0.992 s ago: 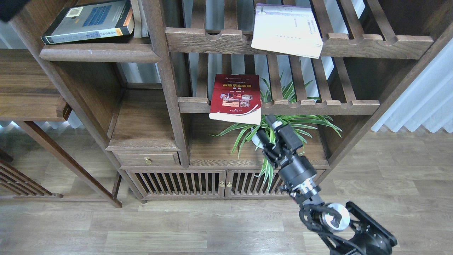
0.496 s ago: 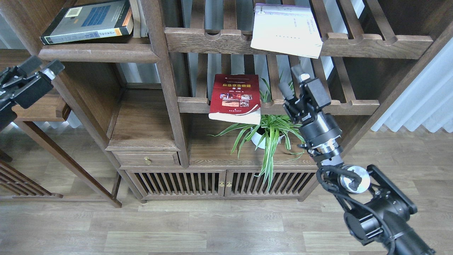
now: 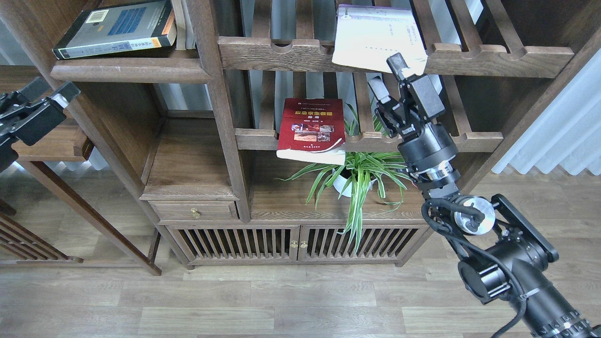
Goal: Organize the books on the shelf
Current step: 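Reach the right gripper up and grasp the white book on the top slats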
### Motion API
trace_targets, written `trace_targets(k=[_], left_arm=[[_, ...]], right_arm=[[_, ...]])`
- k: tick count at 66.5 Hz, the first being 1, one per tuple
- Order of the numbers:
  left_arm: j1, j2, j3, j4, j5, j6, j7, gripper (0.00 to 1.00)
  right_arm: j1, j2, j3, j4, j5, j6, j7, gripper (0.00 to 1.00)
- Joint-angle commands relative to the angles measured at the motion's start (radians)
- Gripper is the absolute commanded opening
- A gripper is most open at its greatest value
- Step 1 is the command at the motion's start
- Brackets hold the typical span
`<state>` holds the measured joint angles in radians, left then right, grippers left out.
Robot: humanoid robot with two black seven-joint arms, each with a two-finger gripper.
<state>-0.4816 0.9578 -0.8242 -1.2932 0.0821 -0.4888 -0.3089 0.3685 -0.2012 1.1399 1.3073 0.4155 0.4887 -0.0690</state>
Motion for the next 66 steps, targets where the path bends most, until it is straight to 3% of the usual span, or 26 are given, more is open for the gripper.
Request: trace_targets(k=[1, 8, 22, 39, 57, 62, 65, 66], left_arm=[[0.000, 0.001, -0.007, 0.002, -0.001, 0.000, -0.001, 1.00], [0.000, 0.001, -0.010, 0.002, -0.001, 0.000, -0.001, 1.00], [0.000, 0.001, -0.012, 0.002, -0.001, 0.000, -0.002, 1.00], [0.000, 0.006, -0.018, 0.003, -0.001, 0.000, -0.002, 1.00], [0.000, 0.006, -0.019, 0.003, -0.001, 0.000, -0.002, 1.00], [0.000, 0.006, -0.019, 0.003, -0.001, 0.000, -0.002, 1.00], [0.000, 0.006, -0.019, 0.003, -0.001, 0.000, -0.004, 1.00], [0.000, 0.006, -0.019, 0.003, -0.001, 0.000, -0.004, 1.00]], right_arm=[[0.017, 0.023, -0.002, 0.000, -0.003, 0.000, 0.000, 0.93], [0.026, 0.045, -0.003, 0.000, -0.004, -0.004, 0.000, 0.93], [0.033, 0.068, 0.001, -0.003, -0.003, -0.148, 0.000, 0.94], [0.052, 0.068, 0.008, -0.022, -0.003, -0.167, 0.000, 0.94], [0.081, 0.068, 0.055, -0.033, 0.003, -0.289, 0.001, 0.92], [0.079, 0.069, 0.075, -0.033, 0.008, -0.315, 0.009, 0.79], [0.079, 0.077, 0.103, -0.033, 0.011, -0.315, 0.032, 0.60], [0.079, 0.079, 0.106, -0.033, 0.012, -0.315, 0.035, 0.58]])
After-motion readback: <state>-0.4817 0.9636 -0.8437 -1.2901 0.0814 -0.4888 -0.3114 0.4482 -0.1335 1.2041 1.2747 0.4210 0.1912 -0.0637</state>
